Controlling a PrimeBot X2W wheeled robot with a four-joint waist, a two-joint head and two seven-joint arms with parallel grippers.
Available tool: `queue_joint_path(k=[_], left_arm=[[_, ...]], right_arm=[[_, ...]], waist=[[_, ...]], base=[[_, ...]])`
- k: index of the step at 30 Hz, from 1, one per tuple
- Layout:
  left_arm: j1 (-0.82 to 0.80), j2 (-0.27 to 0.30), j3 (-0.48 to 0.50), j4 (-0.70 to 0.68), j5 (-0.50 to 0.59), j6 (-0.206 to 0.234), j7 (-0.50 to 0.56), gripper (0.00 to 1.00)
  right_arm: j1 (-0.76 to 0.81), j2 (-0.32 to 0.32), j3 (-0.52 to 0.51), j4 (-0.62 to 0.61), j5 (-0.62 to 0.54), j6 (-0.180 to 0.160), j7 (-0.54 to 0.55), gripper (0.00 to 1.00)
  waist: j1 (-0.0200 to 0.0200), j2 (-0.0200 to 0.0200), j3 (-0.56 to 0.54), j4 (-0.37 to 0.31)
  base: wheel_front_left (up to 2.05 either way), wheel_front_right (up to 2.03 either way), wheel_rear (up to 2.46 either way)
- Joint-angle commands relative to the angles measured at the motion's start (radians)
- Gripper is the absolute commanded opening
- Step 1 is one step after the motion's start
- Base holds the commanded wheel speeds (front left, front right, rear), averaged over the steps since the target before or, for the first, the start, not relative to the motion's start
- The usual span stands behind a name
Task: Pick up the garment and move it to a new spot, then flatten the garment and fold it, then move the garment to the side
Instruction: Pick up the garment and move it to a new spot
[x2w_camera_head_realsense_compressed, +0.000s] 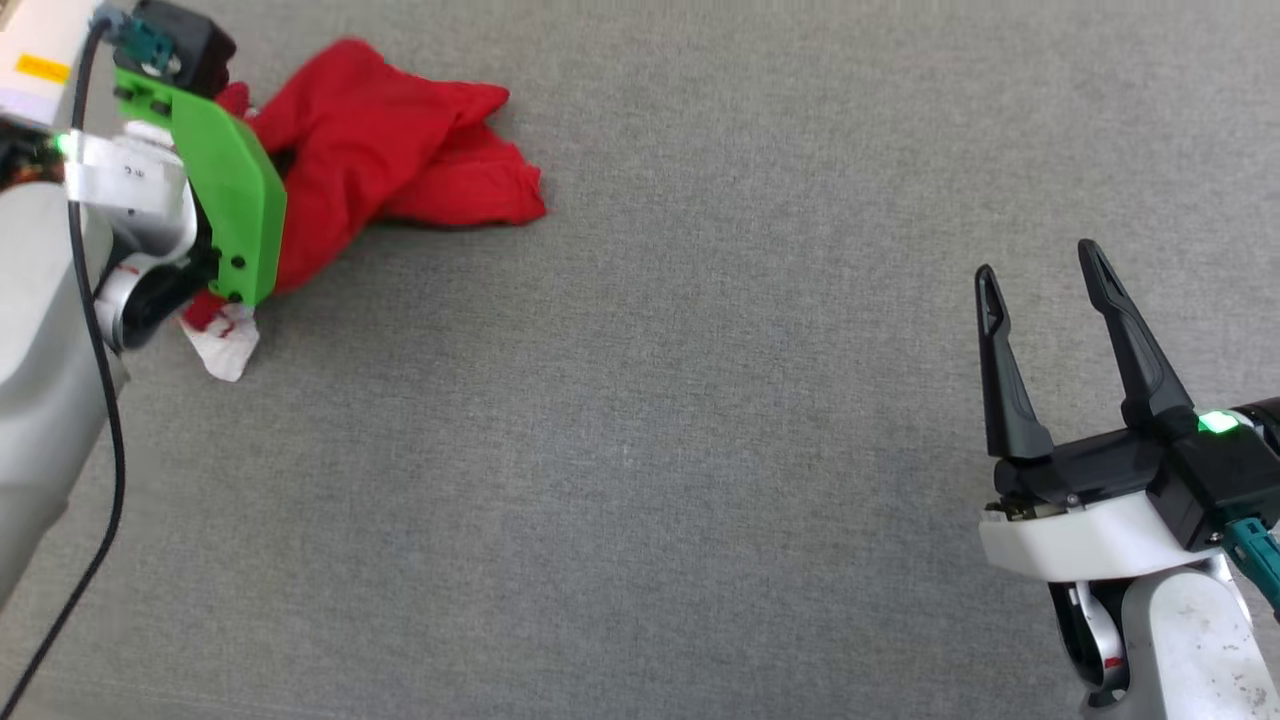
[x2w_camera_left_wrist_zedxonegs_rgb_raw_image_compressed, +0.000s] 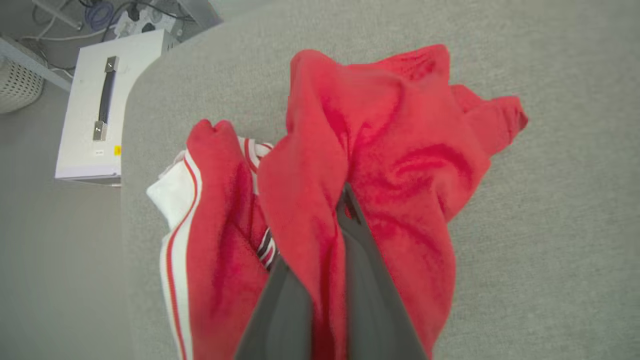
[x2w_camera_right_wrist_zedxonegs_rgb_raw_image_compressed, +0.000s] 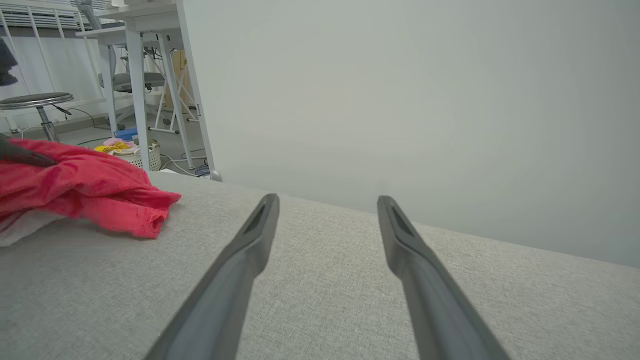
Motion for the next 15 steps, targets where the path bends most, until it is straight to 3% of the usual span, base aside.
queue_joint_path(k=[1, 8, 15], left_arm=[[-0.038, 0.013, -0.013, -0.030, 0.014, -0.003, -0.021, 0.00], [-0.131, 0.006, -0.081, -0.180, 0.047, -0.003, -0.065, 0.00], [-0.227, -0.078, -0.153, -0.280, 0.048, -0.003, -0.057, 0.00]], right_arm=[[0.015, -0.002, 0.000, 0.004, 0.013, -0.001, -0.005, 1.00], [0.039, -0.002, -0.005, 0.005, 0.034, -0.001, -0.005, 1.00], [0.039, -0.002, -0.006, 0.003, 0.058, -0.001, -0.005, 1.00]], waist=[[0.0000, 0.0000, -0.047, 0.002], [0.0000, 0.0000, -0.092, -0.030], [0.0000, 0.0000, -0.092, -0.104]], base=[[0.00, 0.00, 0.00], [0.00, 0.00, 0.00], [0.00, 0.00, 0.00]])
